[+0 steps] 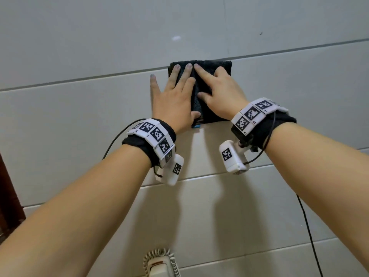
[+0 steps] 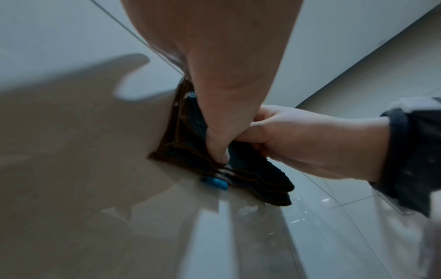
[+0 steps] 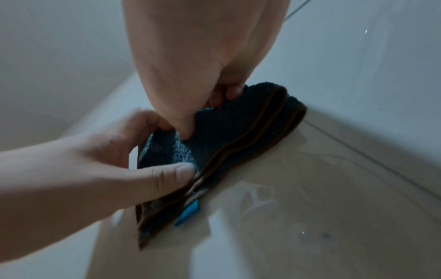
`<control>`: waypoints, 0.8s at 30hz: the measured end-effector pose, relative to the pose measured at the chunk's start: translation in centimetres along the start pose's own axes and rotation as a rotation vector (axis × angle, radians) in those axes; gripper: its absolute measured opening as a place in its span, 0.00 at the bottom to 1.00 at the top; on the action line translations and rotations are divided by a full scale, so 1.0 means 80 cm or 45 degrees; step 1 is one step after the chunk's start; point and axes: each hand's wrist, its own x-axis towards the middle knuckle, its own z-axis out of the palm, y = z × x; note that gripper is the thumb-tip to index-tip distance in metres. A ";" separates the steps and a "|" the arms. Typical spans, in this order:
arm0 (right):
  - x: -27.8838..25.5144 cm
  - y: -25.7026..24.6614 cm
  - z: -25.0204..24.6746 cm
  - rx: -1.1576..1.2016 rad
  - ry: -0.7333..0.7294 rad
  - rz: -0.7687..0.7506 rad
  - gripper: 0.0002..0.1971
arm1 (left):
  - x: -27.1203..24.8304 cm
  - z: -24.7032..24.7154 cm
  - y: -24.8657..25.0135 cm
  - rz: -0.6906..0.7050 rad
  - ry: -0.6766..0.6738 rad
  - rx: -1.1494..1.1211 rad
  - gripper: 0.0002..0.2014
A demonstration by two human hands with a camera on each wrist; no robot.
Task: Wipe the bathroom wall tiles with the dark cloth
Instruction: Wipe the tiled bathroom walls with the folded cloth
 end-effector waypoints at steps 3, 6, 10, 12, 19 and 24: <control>-0.002 0.002 0.003 -0.004 0.009 -0.003 0.36 | 0.002 0.002 0.003 -0.007 0.006 -0.012 0.41; -0.005 0.003 0.006 0.007 0.019 -0.006 0.37 | 0.000 0.002 0.003 -0.010 0.002 -0.014 0.41; -0.024 0.012 0.014 0.048 0.003 0.008 0.39 | -0.013 0.010 0.017 -0.007 -0.006 -0.039 0.41; -0.042 0.017 0.022 0.065 0.004 0.029 0.39 | -0.026 0.019 0.029 0.002 -0.013 -0.062 0.40; -0.117 0.031 0.053 0.115 -0.015 0.117 0.39 | -0.085 0.054 0.072 0.028 -0.005 -0.088 0.39; -0.164 0.038 0.073 0.108 -0.051 0.147 0.39 | -0.130 0.074 0.095 0.027 -0.019 -0.090 0.39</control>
